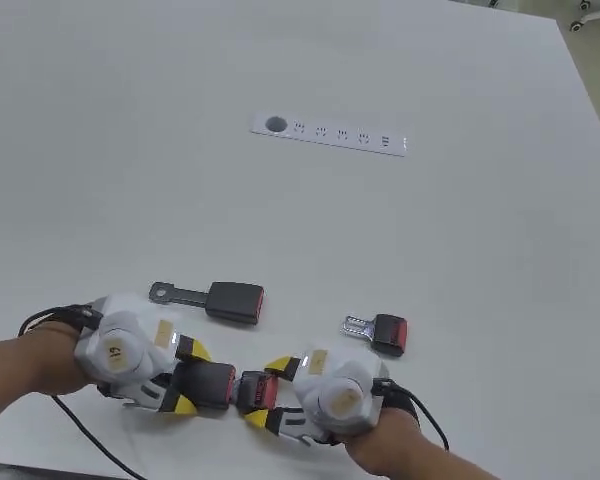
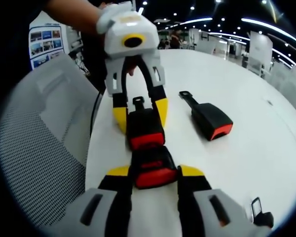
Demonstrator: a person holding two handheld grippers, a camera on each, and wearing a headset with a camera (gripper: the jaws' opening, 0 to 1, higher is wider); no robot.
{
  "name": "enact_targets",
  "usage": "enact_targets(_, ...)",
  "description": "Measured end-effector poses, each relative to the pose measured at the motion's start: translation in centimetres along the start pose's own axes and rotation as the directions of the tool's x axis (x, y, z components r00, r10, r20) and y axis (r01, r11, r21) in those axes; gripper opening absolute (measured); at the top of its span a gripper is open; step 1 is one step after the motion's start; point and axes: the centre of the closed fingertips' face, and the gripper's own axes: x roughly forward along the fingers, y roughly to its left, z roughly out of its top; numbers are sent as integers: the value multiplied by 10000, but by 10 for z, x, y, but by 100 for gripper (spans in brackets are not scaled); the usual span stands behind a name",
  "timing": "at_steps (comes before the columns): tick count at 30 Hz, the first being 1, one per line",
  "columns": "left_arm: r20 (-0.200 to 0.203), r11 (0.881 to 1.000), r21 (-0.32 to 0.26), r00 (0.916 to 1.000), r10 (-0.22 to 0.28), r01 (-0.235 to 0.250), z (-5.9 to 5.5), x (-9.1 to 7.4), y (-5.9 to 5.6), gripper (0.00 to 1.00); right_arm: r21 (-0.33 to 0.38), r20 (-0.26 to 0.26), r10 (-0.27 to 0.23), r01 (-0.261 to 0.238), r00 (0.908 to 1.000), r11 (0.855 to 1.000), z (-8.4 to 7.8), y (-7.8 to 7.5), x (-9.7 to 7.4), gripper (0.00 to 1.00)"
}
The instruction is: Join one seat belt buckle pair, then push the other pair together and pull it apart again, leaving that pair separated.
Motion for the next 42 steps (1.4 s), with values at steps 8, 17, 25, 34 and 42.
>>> enact_targets(8, 295, 9999, 5, 9995, -127, 127, 0, 0, -1, 34, -502, 22, -138, 139, 9999, 9986, 0, 1, 0, 34)
enact_targets(17, 390, 9999, 34, 9991, -161, 160, -1, -1, 0, 34, -755, 69, -296, 301, 9995, 9967, 0, 1, 1, 34)
enact_targets(25, 442, 9997, -39, 9988, -229, 231, 0, -1, 0, 34, -723, 112, -334, 341, 9994, 9968, 1, 0, 1, 34)
enact_targets(34, 468, 9994, -123, 9984, -306, 312, -1, 0, 0, 34, -714, 218, -338, 353, 9992, 9968, 1, -1, 2, 34)
enact_targets(42, 505, 9996, -72, 9984, -254, 258, 0, 0, -1, 34, -712, 258, -354, 371, 9990, 9968, 1, -1, 1, 34)
